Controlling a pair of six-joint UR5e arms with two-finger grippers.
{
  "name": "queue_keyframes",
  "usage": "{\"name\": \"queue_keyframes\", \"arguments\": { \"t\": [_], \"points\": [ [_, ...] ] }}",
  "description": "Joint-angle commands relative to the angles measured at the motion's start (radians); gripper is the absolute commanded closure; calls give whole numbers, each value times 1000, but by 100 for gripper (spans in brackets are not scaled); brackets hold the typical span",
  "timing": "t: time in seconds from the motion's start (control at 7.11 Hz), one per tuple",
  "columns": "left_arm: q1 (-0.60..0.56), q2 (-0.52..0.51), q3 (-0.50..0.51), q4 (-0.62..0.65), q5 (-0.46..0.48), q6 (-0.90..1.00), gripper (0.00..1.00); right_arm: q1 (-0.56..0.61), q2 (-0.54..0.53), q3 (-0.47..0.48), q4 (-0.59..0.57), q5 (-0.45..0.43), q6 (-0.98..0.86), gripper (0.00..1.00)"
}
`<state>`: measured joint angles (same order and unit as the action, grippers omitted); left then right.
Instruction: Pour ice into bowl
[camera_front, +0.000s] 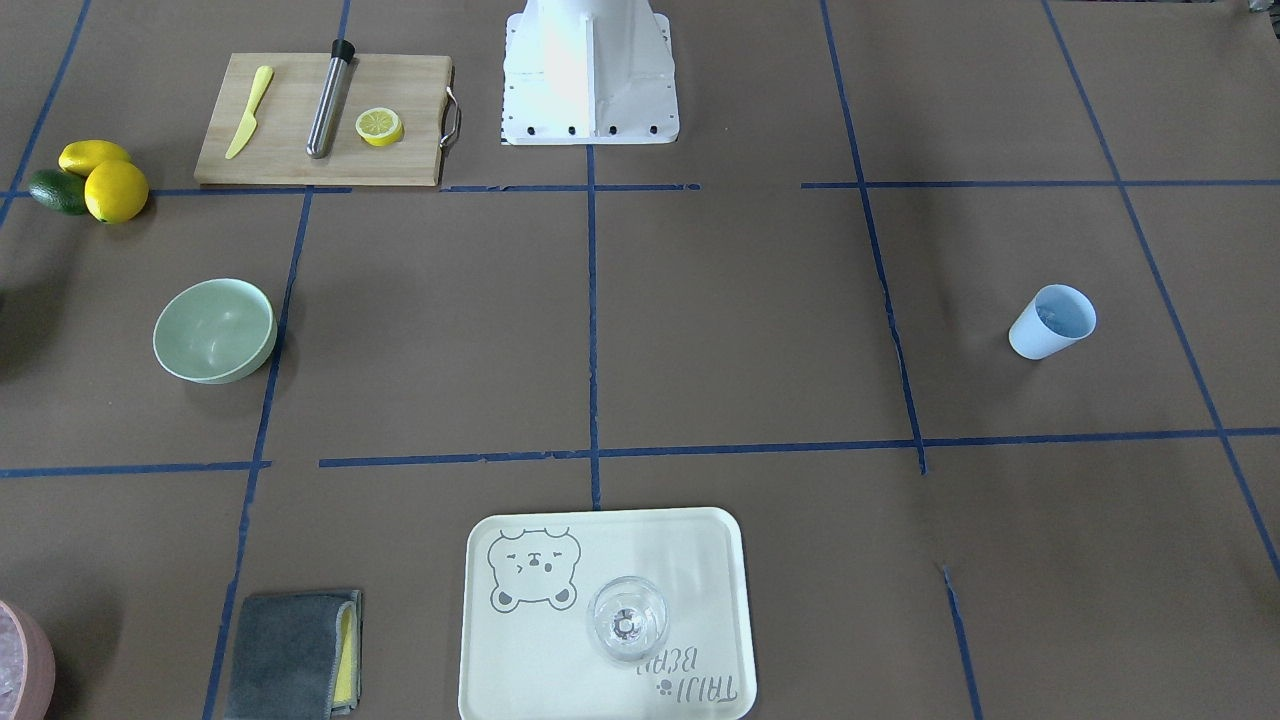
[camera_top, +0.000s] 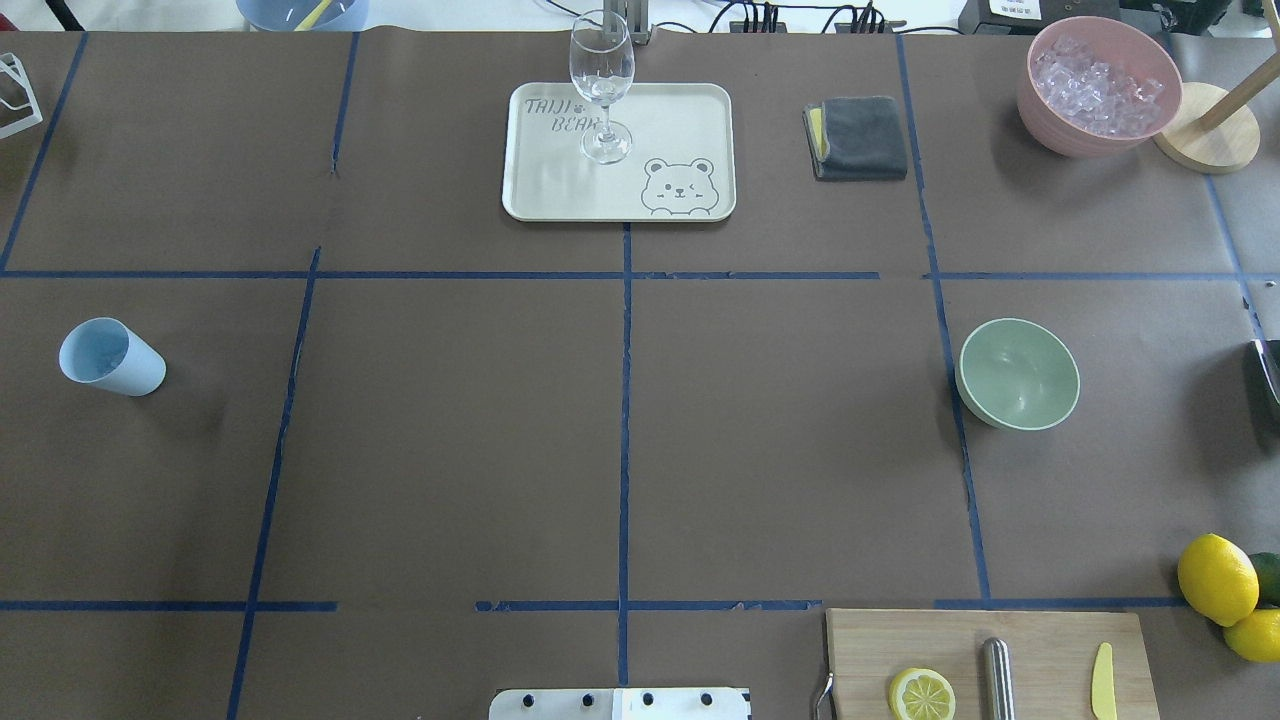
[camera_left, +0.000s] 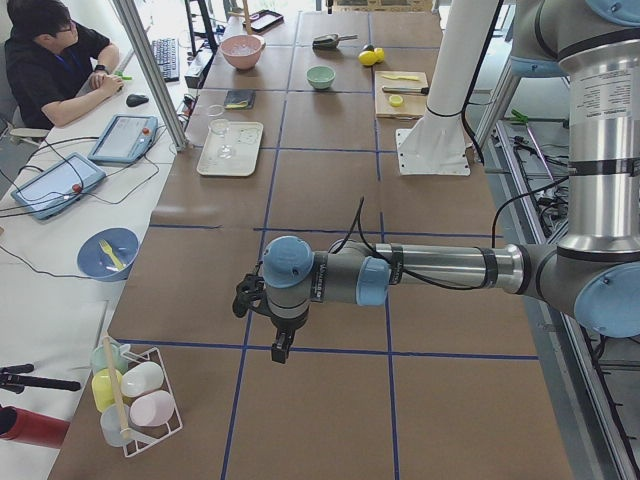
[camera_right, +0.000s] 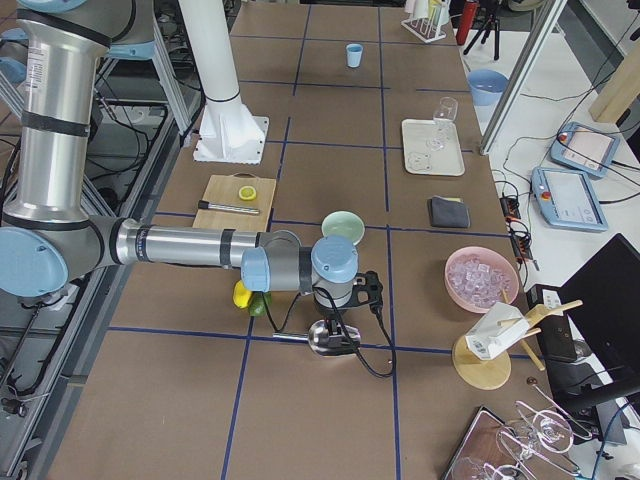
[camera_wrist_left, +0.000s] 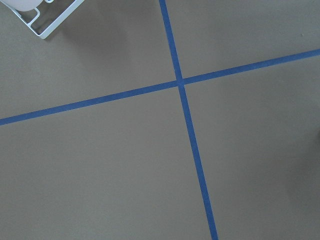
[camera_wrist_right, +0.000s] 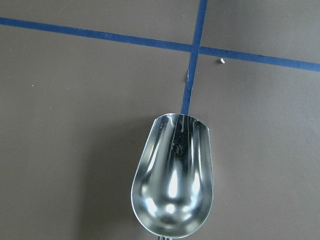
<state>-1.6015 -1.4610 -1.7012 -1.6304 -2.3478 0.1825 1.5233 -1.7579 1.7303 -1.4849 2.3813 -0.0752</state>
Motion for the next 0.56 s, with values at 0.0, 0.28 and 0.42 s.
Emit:
{"name": "queue_keyframes", "arguments": {
  "t": [0.0,0.28,0.42],
  "points": [
    [2,-1,0,0,1,0,0,0,0,0,0,1,2,0],
    [0,1,-17,-2,1,0,0,0,2,-6,0,-1,2,0],
    [2,-1,-18,-3,-1,2,0,-2,2,-6,-2,-1,2,0]
  ]
}}
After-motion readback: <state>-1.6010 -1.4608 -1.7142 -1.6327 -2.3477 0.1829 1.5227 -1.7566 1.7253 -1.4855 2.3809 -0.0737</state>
